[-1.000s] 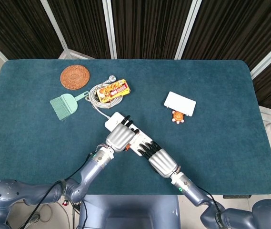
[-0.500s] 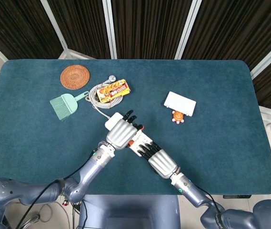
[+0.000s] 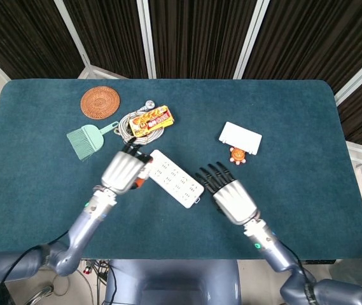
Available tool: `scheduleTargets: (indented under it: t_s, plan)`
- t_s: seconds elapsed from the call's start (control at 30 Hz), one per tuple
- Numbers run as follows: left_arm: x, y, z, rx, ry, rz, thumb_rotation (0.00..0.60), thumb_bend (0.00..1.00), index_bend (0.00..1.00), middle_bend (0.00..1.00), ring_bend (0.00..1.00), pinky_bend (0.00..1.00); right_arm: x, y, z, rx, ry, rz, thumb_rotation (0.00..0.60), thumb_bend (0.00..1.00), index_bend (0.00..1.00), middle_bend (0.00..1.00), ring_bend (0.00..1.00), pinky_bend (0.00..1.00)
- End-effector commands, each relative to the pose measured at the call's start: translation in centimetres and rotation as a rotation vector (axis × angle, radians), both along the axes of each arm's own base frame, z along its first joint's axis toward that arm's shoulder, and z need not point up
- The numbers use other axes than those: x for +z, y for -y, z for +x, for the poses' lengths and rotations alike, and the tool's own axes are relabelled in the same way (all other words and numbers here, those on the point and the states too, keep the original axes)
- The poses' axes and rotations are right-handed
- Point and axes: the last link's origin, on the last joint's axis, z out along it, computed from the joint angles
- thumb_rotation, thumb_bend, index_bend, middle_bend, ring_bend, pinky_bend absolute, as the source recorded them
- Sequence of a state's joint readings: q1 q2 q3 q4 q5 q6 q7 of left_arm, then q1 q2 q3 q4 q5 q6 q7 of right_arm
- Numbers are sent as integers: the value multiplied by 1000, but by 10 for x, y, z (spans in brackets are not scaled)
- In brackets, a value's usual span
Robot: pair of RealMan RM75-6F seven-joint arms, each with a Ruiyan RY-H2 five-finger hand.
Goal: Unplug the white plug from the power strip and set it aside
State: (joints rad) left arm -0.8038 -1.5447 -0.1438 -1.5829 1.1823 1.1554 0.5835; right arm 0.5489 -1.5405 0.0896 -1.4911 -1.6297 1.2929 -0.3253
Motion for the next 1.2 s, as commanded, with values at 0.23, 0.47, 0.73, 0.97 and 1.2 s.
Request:
scheduleTargets:
  t_s: [0.23, 0.47, 0.73, 0.97, 1.2]
  plan:
    - [14, 13, -83, 191, -75, 1, 600, 100, 327, 345, 147, 45, 60, -20, -40, -99, 4, -116, 600, 694, 65, 118, 73, 87]
    - [23, 17, -116, 354, -39, 24, 600, 64, 235, 224, 90, 0, 77, -41, -66, -170, -7, -129, 600, 693, 31, 93, 47, 64]
    - [48, 49, -132, 384, 89, 84, 600, 64, 181, 190, 77, 0, 103, -66, -109, -280, 32, -182, 600, 590, 0, 37, 2, 11]
    - [70, 111, -155, 369, 174, 136, 600, 50, 95, 112, 28, 0, 134, -87, -150, -392, 100, -238, 600, 446, 0, 0, 0, 0]
    - [100, 160, -189, 341, 149, 203, 600, 3, 0, 19, 0, 0, 169, -110, -181, -514, 129, -295, 600, 313, 0, 0, 0, 0]
